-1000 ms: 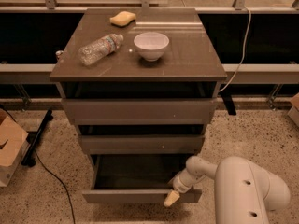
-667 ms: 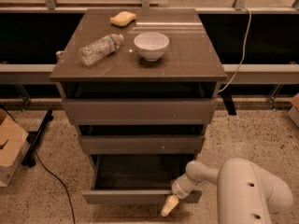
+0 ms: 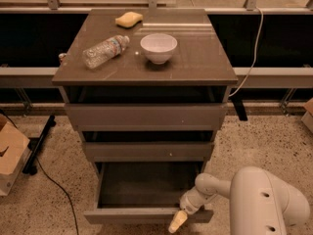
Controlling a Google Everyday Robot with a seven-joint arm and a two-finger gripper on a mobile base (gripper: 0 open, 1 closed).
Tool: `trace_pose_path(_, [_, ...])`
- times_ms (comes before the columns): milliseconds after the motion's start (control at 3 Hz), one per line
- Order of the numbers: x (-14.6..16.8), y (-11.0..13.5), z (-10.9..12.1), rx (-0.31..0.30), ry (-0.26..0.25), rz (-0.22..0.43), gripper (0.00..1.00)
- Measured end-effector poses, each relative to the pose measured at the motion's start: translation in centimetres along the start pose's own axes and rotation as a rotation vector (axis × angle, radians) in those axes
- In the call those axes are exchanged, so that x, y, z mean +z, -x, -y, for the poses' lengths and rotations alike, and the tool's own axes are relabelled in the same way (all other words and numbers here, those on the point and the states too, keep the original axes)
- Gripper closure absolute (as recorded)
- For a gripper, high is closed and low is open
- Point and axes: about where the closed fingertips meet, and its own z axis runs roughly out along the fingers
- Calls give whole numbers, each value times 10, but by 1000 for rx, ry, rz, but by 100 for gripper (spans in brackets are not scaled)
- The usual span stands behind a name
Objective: Open bottom drawer
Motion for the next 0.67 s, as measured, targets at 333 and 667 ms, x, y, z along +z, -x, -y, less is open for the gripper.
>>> trace_pose_path(333, [12, -11, -24, 93, 46, 12, 0])
trace_pose_path(667, [12, -11, -24, 93, 46, 12, 0])
